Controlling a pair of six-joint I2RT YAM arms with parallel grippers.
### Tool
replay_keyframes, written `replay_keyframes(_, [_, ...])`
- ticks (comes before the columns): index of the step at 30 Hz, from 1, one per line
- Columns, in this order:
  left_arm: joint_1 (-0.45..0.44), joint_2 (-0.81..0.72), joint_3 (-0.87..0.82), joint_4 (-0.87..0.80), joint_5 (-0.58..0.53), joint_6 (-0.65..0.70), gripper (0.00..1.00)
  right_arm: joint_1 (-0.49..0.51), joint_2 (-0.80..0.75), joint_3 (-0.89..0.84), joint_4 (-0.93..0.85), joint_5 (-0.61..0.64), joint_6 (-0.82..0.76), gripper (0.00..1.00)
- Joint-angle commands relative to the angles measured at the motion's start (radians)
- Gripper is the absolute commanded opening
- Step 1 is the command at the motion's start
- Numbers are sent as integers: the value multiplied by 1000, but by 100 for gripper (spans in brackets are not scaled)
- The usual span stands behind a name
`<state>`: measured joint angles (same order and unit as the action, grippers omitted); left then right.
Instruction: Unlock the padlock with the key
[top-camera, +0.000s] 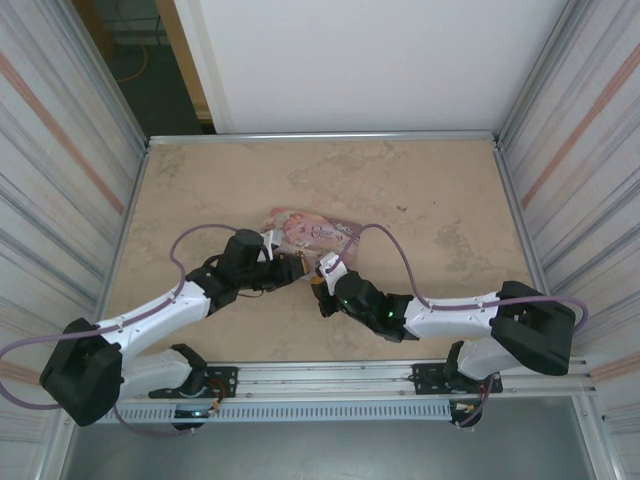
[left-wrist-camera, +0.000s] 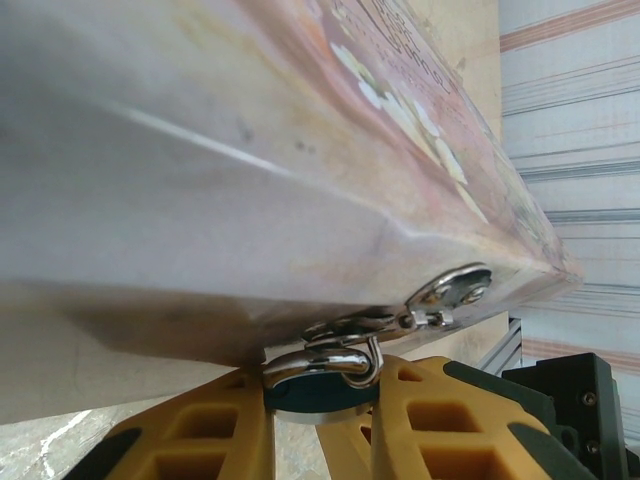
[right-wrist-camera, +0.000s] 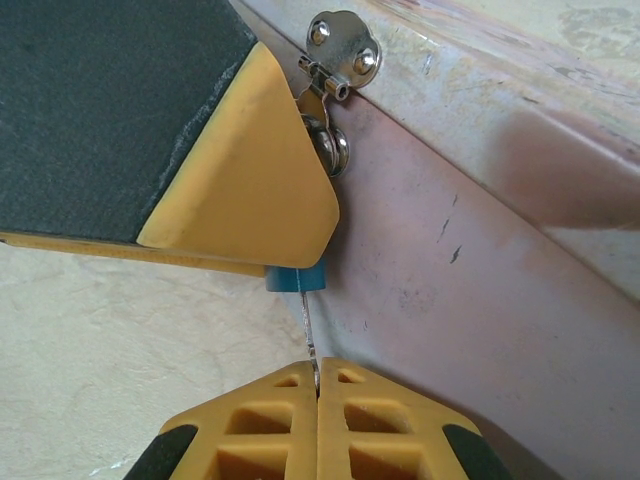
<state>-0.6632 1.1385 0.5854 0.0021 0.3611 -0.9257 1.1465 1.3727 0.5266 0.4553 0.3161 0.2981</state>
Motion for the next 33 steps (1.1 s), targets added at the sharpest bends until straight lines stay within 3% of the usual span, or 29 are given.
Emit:
replay_keyframes(1, [-11, -14, 35, 99, 28, 5, 25, -14, -4, 27, 70, -1, -5, 0])
replay_keyframes(16, [-10, -7, 37, 105, 26, 5, 25, -19, -54, -14, 52, -3, 13, 0])
replay_keyframes(33, [-13, -7, 39, 108, 33, -1, 25, -27, -12, -12, 136, -20, 36, 0])
